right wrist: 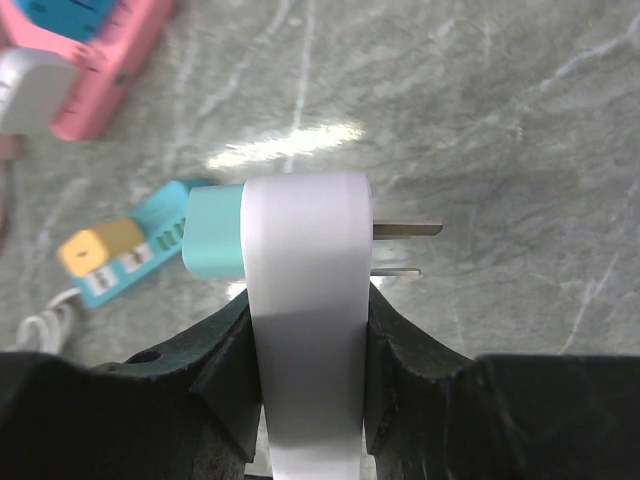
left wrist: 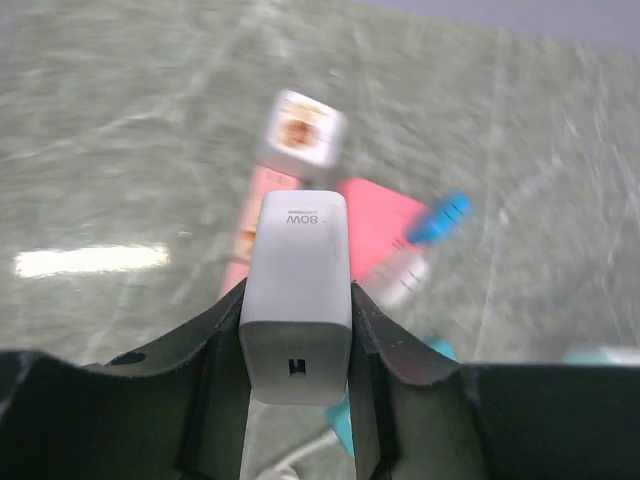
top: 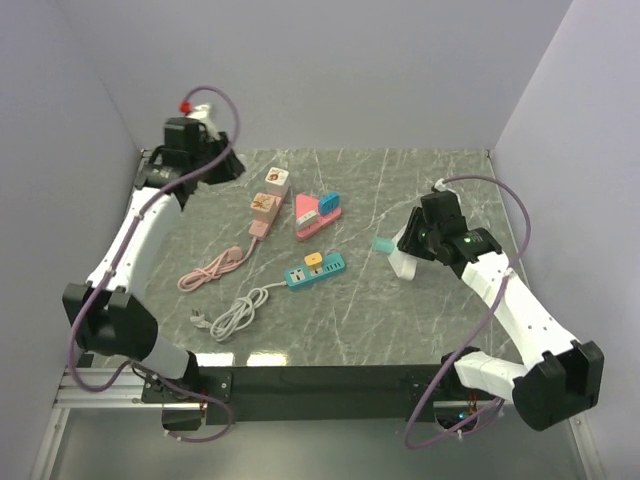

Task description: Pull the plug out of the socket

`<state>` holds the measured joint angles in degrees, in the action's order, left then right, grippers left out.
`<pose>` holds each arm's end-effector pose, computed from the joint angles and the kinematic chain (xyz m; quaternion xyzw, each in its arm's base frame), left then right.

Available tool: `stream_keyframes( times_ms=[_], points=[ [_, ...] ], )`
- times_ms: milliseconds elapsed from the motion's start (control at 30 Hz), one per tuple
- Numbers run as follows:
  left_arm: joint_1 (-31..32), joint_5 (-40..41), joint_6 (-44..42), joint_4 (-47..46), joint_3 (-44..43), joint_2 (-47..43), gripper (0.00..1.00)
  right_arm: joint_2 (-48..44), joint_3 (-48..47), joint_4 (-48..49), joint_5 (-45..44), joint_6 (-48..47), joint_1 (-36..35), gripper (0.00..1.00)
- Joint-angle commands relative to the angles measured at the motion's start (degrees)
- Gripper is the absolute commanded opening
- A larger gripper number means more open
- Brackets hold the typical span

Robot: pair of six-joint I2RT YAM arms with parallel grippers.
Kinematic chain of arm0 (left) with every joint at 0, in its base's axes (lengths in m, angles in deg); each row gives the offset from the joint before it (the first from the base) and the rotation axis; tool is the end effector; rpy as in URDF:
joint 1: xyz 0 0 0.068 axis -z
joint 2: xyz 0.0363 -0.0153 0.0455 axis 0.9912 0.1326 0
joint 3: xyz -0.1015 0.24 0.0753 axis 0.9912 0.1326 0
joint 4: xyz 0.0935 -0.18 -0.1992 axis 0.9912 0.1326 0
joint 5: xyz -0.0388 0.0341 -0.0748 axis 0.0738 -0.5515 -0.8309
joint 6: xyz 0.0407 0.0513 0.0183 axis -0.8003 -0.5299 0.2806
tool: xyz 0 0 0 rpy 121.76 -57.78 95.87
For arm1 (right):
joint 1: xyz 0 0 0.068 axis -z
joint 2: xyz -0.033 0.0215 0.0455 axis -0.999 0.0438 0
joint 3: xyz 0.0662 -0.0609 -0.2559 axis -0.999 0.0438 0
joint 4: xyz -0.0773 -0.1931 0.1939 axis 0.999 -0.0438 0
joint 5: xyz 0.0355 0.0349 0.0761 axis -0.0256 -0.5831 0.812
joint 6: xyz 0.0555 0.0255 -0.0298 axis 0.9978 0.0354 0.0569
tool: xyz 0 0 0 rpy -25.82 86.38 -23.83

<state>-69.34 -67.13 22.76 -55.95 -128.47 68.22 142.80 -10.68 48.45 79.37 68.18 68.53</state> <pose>0.3640 -0.0915 0.3776 -0.0270 0.8644 -0.1993 0.4609 0.2597 0.0840 0.2726 0.1136 0.9257 0.1142 0.3421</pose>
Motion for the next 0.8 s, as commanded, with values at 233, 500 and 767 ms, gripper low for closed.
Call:
stream_keyframes(
  times_ms=[233,500,767],
  points=[
    [-23.7,-15.8,12.8,-16.8,-5.0,24.6,0.0,-2.6,-7.2,5.2,8.8,2.4,2.2,0.0],
    [-28.2,-22.3,21.8,-26.5,-12.4,37.8,0.0,-4.6,-6.1,8.5,13.8,2.6,2.2,0.0],
    [-32.1,-23.7,31.9,-31.0,-12.4,45.7,0.0,-4.9,-6.8,8.0,13.0,1.2,2.3,0.0]
  ],
)
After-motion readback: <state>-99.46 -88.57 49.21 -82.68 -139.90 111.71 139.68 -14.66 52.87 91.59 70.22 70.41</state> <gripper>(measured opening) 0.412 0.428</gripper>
